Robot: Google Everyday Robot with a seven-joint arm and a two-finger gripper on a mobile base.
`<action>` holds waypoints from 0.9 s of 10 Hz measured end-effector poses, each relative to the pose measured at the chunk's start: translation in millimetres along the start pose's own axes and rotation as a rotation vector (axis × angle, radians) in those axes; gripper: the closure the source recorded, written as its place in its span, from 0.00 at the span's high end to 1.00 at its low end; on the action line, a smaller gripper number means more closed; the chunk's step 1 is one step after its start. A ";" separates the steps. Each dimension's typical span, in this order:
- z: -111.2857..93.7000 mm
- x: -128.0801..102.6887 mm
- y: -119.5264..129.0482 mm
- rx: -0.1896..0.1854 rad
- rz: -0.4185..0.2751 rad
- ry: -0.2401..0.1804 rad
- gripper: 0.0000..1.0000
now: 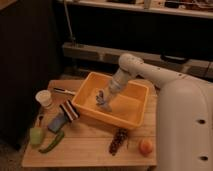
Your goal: Wipe tray with towel
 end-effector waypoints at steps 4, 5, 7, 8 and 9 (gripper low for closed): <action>-15.5 55.8 -37.2 0.114 0.072 0.049 0.00; -17.8 65.2 -48.3 0.132 0.101 0.054 0.00; -23.7 72.1 -66.6 0.168 0.158 0.054 0.00; -27.4 65.4 -73.0 0.186 0.179 0.048 0.00; -32.3 57.9 -79.0 0.202 0.196 0.040 0.00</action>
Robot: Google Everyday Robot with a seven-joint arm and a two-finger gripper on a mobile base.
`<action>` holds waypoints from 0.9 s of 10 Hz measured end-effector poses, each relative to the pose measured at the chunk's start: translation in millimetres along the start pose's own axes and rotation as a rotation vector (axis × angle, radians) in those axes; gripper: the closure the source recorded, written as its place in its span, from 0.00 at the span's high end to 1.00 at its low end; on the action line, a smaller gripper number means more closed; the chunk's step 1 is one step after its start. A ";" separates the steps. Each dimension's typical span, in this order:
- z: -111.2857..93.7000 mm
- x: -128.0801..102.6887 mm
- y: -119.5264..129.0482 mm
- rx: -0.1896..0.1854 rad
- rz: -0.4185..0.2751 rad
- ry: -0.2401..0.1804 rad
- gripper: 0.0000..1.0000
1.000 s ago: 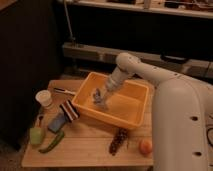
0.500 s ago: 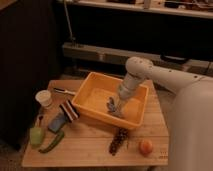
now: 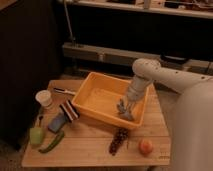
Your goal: Wipe tray with towel
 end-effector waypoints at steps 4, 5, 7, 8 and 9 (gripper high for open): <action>-32.1 -47.6 -40.9 0.068 0.114 -0.050 0.00; -43.6 -59.0 -51.8 0.080 0.140 -0.064 0.00; -59.0 -77.5 -52.4 0.076 0.141 -0.091 0.00; -62.7 -86.5 -43.9 0.033 0.101 -0.105 0.00; -64.1 -91.3 -32.0 -0.014 0.063 -0.115 0.00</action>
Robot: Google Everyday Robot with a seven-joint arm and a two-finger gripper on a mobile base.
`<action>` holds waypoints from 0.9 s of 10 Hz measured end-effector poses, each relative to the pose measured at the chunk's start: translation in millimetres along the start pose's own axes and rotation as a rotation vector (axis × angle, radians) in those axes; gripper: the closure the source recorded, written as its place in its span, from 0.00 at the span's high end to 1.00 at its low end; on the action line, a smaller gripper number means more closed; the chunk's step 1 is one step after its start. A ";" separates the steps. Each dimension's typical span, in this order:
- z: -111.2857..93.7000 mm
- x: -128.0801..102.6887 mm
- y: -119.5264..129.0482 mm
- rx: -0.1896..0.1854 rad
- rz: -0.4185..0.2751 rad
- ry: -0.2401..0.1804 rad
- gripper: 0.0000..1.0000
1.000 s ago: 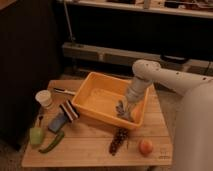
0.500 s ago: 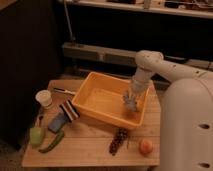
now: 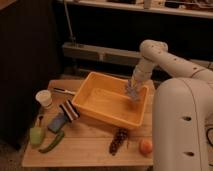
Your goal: Wipe tray with towel
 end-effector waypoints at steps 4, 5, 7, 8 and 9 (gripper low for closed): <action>14.9 2.9 60.2 -0.175 -0.141 -0.015 0.00; 19.9 4.7 71.9 -0.211 -0.171 -0.013 0.00; 32.8 6.7 94.9 -0.266 -0.216 -0.001 0.00; 41.5 7.9 108.0 -0.272 -0.236 0.014 0.00; 54.6 9.3 119.8 -0.253 -0.258 0.037 0.00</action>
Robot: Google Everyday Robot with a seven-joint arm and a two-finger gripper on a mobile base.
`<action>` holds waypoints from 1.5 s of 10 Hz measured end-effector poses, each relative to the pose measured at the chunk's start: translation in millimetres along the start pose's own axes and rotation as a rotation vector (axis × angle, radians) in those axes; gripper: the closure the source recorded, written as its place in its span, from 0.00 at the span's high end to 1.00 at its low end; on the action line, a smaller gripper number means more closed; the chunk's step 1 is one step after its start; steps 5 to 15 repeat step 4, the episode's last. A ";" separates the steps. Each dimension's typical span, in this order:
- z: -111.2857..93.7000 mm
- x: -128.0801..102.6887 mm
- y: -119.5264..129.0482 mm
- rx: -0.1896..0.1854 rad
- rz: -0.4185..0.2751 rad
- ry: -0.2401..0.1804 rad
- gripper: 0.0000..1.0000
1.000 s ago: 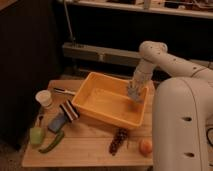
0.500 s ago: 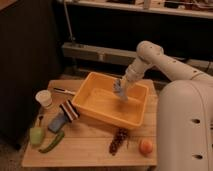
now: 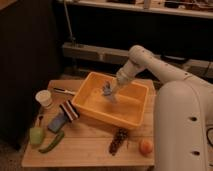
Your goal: Wipe tray with towel
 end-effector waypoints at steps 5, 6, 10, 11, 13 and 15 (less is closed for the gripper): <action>33.7 14.0 -2.6 0.115 0.013 0.094 0.00; 33.7 14.0 -2.6 0.115 0.013 0.094 0.00; 33.7 14.0 -2.6 0.115 0.013 0.094 0.00; 33.7 14.0 -2.6 0.115 0.013 0.094 0.00; 33.7 14.0 -2.6 0.115 0.013 0.094 0.00; 33.7 14.0 -2.6 0.115 0.013 0.094 0.00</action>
